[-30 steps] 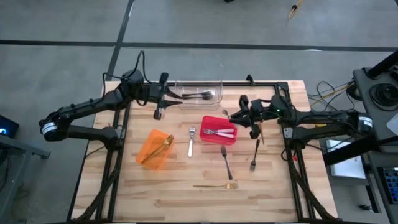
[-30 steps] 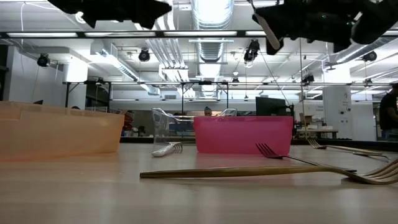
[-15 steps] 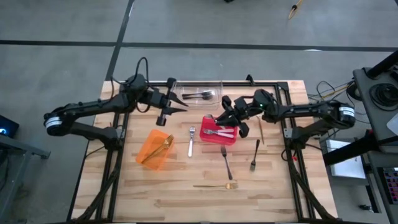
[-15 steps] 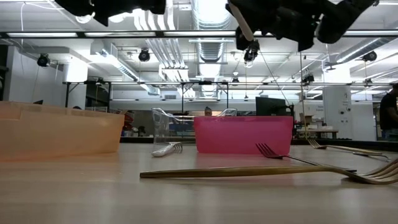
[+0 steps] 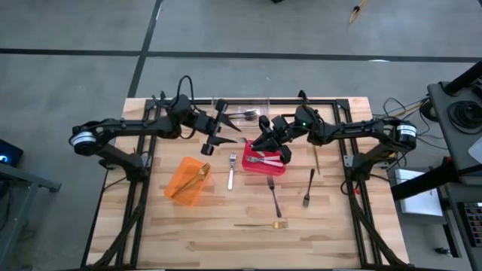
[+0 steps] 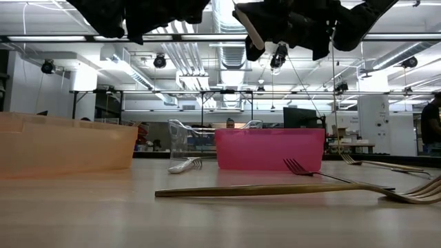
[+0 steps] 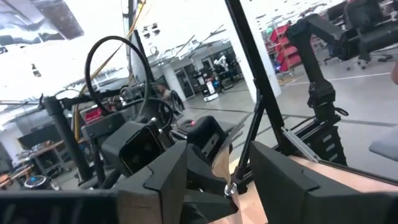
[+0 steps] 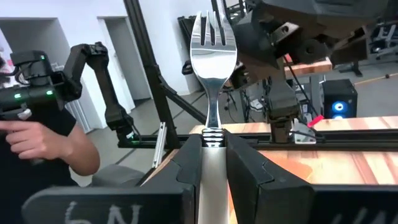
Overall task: Sort silverware by color (type)
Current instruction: Put the white fork into the red bin
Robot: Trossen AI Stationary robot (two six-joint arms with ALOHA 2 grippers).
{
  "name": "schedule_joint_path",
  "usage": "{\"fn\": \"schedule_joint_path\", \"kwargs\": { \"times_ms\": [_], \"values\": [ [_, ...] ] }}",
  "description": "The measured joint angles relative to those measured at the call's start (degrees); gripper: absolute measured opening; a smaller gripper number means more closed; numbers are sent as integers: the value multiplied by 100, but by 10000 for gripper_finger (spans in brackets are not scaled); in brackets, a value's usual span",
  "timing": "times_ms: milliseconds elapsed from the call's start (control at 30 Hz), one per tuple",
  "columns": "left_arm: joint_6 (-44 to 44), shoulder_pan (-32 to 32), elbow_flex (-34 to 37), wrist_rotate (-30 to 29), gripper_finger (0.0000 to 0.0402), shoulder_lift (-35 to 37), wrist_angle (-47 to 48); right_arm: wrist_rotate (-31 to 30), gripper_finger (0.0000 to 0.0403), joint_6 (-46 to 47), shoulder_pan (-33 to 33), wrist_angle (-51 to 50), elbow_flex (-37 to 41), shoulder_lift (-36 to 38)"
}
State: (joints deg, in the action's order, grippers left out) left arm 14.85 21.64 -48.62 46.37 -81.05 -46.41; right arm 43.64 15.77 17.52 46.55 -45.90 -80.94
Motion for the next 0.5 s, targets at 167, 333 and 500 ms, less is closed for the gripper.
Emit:
{"fn": "schedule_joint_path", "kwargs": {
  "times_ms": [167, 333, 500],
  "values": [
    [-87, -33, 0, 253, 161, -232, -388, 7, 40, 13, 0, 1, -81, -14],
    [-329, -92, -202, 273, 162, -500, -685, -11, 40, 33, 0, 1, -173, -14],
    [-346, -109, -459, 423, 154, -688, -731, -11, 40, 33, 0, -7, -174, -14]
  ]
}}
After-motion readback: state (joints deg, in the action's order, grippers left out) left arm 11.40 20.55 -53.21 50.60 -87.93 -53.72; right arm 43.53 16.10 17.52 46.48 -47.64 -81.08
